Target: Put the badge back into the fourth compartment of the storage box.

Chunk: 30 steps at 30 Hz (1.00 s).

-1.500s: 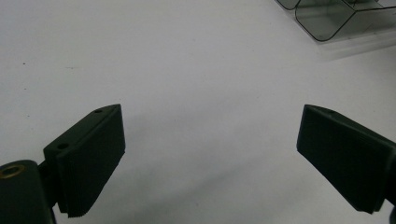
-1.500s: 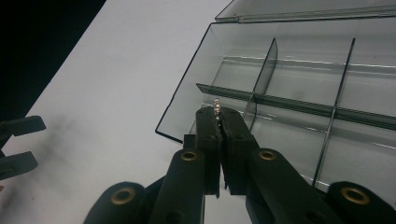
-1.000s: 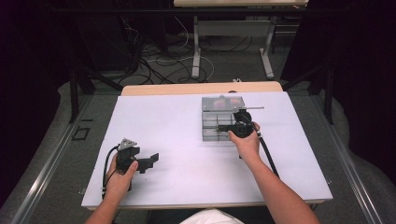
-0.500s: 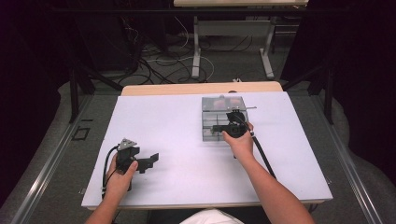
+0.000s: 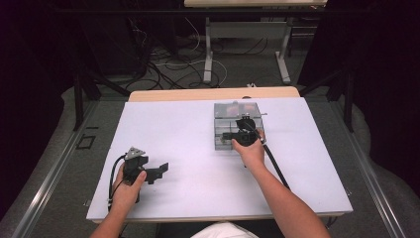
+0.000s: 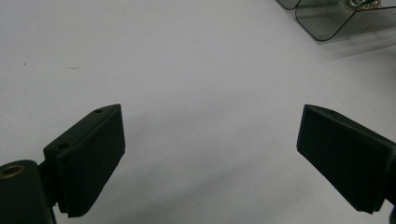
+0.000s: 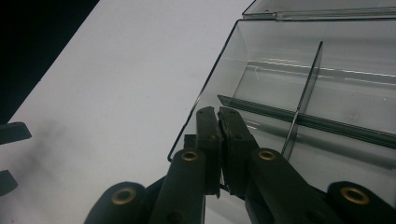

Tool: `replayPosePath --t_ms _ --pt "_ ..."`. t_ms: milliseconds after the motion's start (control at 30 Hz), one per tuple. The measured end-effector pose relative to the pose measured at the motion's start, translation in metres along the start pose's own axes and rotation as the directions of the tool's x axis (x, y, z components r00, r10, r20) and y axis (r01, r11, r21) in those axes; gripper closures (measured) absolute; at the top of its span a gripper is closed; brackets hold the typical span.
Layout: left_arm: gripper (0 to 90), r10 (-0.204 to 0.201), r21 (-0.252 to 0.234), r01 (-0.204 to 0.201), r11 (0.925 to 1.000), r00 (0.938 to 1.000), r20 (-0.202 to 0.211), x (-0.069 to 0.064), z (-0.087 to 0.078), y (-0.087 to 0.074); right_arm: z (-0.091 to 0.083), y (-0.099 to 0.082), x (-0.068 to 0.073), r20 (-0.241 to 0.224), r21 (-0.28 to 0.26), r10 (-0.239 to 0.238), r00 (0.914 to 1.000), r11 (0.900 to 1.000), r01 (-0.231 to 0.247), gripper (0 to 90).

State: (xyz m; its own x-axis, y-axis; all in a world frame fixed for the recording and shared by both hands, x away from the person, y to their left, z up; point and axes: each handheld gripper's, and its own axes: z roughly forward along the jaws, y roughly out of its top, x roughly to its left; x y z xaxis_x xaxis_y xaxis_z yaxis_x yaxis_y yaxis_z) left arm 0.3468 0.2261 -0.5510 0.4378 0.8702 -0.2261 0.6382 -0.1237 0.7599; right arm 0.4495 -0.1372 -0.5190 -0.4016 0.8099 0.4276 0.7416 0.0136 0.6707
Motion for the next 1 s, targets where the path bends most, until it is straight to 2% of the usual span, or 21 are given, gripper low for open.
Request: replayPosePath --t_ms 433,733,933,967,1000 --pt "7.6 -0.001 0.002 0.001 1.0 1.0 0.0 0.0001 -0.0001 -0.0001 0.0081 0.0008 0.0004 0.008 0.014 0.008 0.9999 0.9999 -0.008 87.3" --pt "7.6 -0.004 0.0 0.004 1.0 1.0 0.002 0.0004 0.0006 -0.0003 0.0067 0.0017 -0.0011 0.005 0.004 0.003 1.0 1.0 -0.003 78.1" --pt "7.8 -0.004 0.001 0.004 1.0 1.0 0.004 -0.0008 0.0019 0.0002 0.0031 0.002 0.0009 0.0 -0.005 -0.009 1.0 0.9999 0.009 67.0" --pt "7.8 -0.001 0.002 0.001 1.0 1.0 0.005 -0.0008 0.0021 0.0002 0.0022 0.0022 0.0004 0.005 -0.006 -0.023 0.9997 0.9997 0.023 65.4" --pt "7.8 0.0 0.003 0.0 1.0 1.0 0.005 -0.0007 0.0022 0.0002 0.0012 0.0025 0.0012 0.01 -0.004 -0.014 0.9998 0.9999 0.014 63.6"
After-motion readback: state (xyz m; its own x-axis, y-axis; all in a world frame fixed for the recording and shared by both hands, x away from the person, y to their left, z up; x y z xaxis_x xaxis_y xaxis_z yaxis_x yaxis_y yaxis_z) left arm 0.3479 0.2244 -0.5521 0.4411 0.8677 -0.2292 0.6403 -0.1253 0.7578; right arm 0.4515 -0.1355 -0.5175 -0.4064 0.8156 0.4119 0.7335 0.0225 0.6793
